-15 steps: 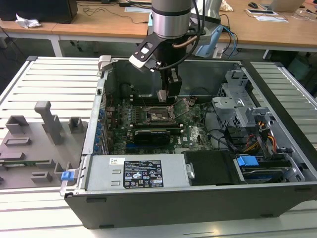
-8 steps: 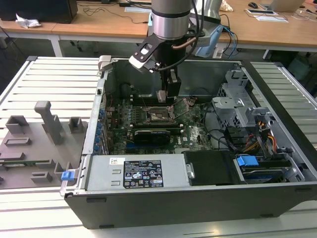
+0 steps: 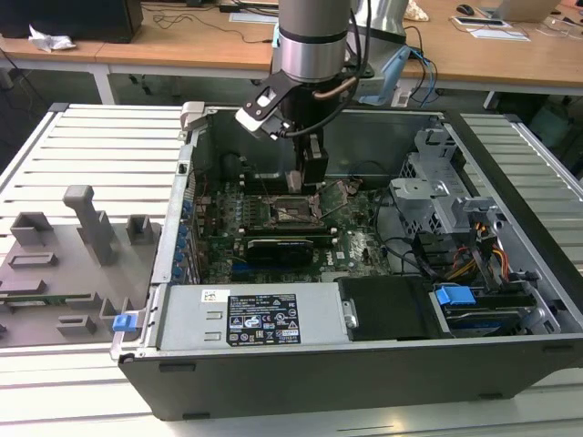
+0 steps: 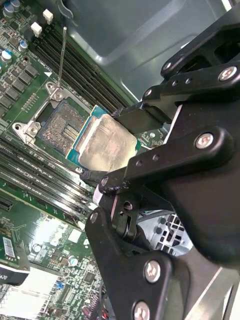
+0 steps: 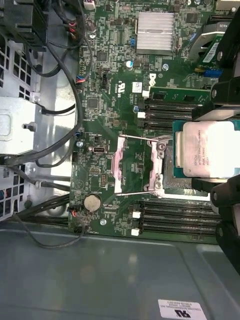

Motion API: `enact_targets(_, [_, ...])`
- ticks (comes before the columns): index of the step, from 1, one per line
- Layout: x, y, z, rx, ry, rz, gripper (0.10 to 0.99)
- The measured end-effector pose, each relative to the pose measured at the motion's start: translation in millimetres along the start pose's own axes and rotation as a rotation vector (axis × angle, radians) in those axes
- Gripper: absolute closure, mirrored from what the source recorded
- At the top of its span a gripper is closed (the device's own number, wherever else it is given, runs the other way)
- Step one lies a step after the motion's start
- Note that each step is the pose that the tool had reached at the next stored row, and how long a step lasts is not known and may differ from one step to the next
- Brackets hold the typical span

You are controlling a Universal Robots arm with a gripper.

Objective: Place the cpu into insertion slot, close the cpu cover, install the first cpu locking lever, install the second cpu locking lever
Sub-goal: 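Place the cpu into insertion slot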

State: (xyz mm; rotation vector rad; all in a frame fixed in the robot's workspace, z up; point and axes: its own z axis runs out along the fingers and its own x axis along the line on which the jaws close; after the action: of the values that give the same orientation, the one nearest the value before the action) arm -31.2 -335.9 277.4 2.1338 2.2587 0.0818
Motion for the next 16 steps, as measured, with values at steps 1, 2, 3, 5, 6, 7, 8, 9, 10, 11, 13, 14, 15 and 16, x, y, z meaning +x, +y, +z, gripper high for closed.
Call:
enact_targets(1, [0.0, -0.1, 1.4, 0.001, -0.0003, 0.000, 0.545])
enact_targets(2, [0.0, -0.2, 2.2, 0.001, -0.0004, 0.000, 0.545])
enact_targets(3, [0.0, -0.3, 4.1, 0.001, -0.0004, 0.000, 0.545])
enact_targets(5, [-0.1, -0.4, 5.7, 0.001, -0.0006, 0.000, 0.545])
enact_targets(6, [0.0, -0.4, 6.2, 0.001, -0.0003, 0.000, 0.545])
enact_targets(7, [0.0, -0.4, 7.7, 0.001, -0.0003, 0.000, 0.545])
enact_targets(8, [0.7, -0.7, 10.2, 0.001, -0.0004, 0.000, 0.545])
enact_targets(9, [1.8, -0.9, 13.5, 0.001, -0.0003, 0.000, 0.545])
enact_targets(10, [3.4, -1.3, 16.8, 0.002, -0.0004, 0.001, 0.545])
enact_targets(11, [4.6, -2.6, 20.1, 0.002, -0.0013, 0.011, 0.545])
enact_targets(13, [6.1, -3.7, 26.2, 0.002, -0.0026, 0.024, 0.545])
enact_targets(14, [6.5, -4.0, 27.7, 0.003, -0.0028, 0.024, 0.545])
enact_targets(15, [6.9, -4.0, 29.4, 0.003, -0.0048, 0.023, 0.545])
enact_targets(16, [6.9, -4.1, 30.7, 0.004, -0.0049, 0.023, 0.545])
